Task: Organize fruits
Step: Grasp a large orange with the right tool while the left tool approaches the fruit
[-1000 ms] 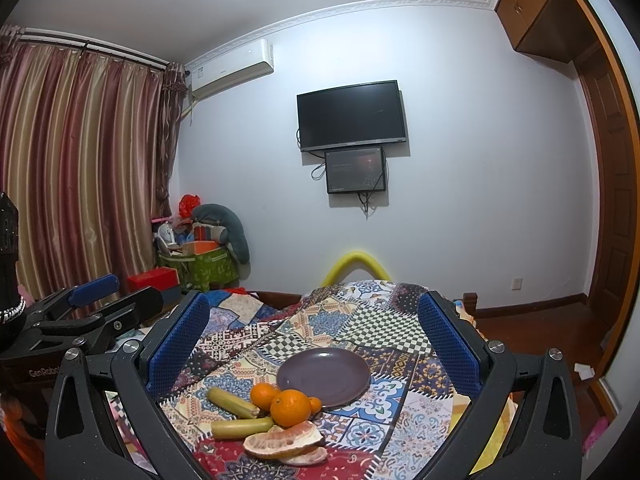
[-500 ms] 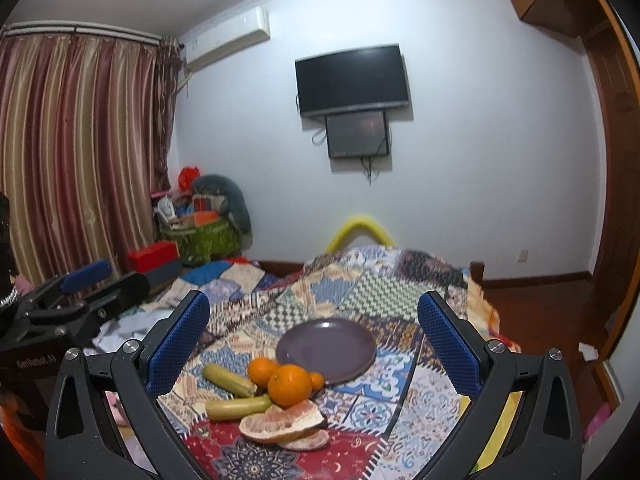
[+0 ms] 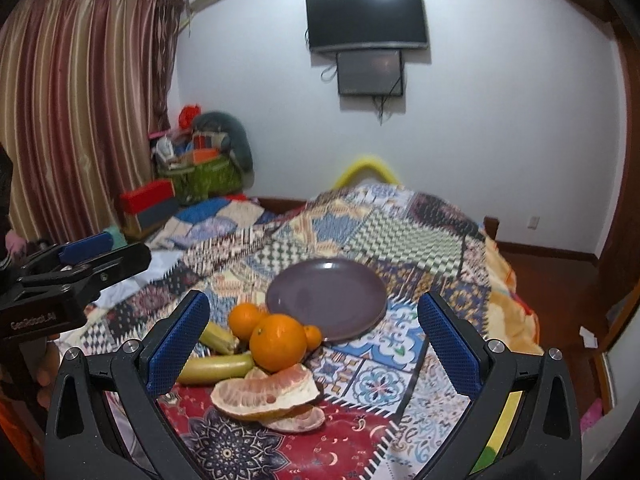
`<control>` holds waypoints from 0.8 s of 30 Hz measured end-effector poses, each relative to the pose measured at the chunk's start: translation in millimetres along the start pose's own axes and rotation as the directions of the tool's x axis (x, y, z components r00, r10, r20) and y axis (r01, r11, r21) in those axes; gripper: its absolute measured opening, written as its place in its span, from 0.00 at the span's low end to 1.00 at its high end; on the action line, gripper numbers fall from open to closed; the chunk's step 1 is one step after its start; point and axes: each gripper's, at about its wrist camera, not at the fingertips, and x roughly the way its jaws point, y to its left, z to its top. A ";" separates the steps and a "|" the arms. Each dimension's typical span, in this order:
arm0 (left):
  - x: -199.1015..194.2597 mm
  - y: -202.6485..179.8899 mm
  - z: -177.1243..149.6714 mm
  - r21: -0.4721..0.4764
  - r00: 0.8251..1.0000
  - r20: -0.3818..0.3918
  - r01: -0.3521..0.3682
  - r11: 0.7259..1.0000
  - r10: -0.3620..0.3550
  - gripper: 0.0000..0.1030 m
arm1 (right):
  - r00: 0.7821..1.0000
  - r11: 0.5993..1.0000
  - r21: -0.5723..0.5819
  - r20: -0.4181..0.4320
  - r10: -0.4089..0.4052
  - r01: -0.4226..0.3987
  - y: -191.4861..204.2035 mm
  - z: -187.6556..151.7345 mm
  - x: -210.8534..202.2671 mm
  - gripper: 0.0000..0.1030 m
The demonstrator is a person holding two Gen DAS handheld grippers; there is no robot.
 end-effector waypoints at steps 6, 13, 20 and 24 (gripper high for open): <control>35.2 12.3 -16.7 -0.025 0.995 -0.095 -0.011 1.000 0.008 0.76 | 0.996 0.999 -0.010 -0.085 0.030 -0.031 2.6 -11.1 31.3 1.00; 68.3 26.9 -39.1 -0.038 0.982 -0.189 -0.030 0.999 0.022 0.68 | 0.984 0.998 -0.022 -0.166 0.061 -0.065 8.0 -23.8 68.2 1.00; 88.0 39.8 -58.2 -0.064 0.967 -0.254 -0.043 0.997 0.026 0.64 | 0.959 0.994 0.014 -0.261 0.110 -0.110 5.0 -36.6 105.5 0.92; 98.8 41.1 -65.6 -0.062 0.957 -0.288 -0.043 0.997 0.023 0.60 | 0.944 0.991 0.038 -0.301 0.136 -0.130 5.0 -42.1 118.9 0.83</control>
